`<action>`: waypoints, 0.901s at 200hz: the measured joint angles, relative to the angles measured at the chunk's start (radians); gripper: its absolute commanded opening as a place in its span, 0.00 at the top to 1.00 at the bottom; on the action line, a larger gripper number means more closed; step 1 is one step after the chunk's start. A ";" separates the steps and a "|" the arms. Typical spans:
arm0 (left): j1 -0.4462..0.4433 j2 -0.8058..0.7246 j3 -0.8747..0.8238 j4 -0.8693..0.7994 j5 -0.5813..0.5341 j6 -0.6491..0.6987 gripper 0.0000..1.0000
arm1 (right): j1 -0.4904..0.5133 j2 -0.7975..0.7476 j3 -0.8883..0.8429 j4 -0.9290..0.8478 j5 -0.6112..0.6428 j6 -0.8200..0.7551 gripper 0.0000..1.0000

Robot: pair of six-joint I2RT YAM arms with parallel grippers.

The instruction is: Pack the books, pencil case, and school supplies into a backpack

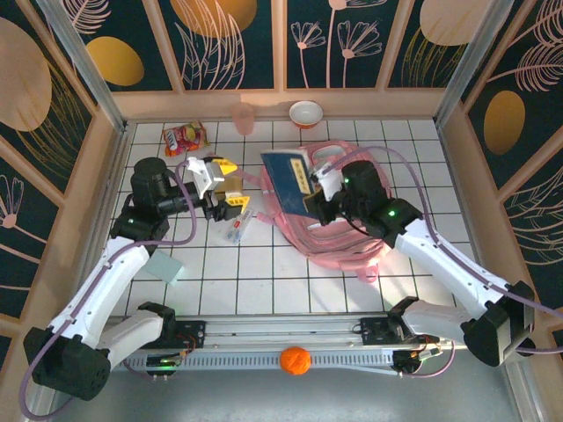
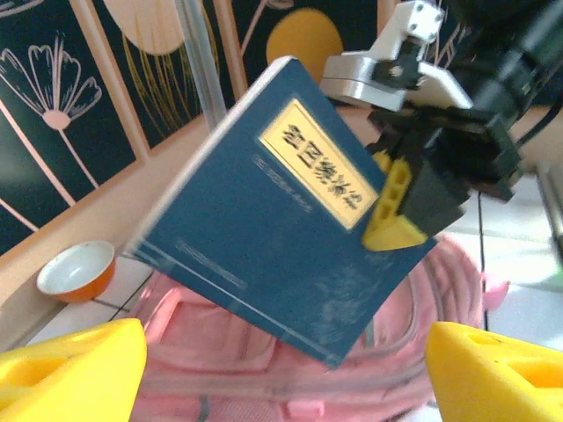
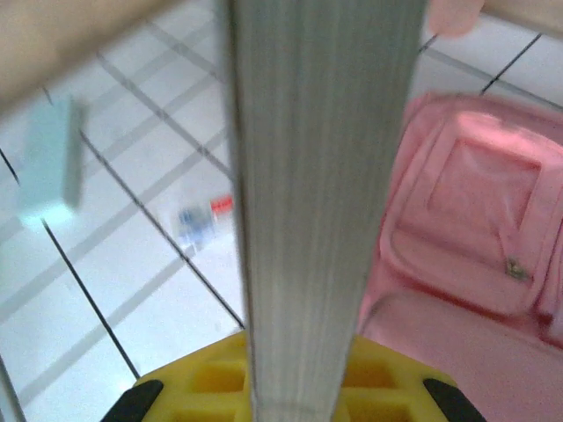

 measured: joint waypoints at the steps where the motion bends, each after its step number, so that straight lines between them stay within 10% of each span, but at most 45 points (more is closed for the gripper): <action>1: 0.000 0.000 0.000 -0.005 -0.001 0.008 0.16 | 0.003 0.000 0.000 -0.005 0.002 -0.008 1.00; 100: -0.190 0.184 0.104 -0.325 -0.158 0.414 0.27 | 0.169 0.101 0.072 -0.200 0.187 -0.462 1.00; 115: -0.201 0.212 0.124 -0.342 -0.154 0.426 0.44 | 0.171 0.111 0.077 -0.204 0.187 -0.489 0.99; 137: -0.207 0.229 0.130 -0.352 -0.122 0.432 1.00 | 0.163 0.110 0.080 -0.203 0.174 -0.517 0.93; 180: -0.192 0.204 0.062 -0.225 -0.022 0.327 1.00 | 0.000 -0.046 -0.005 -0.114 -0.014 -0.503 0.52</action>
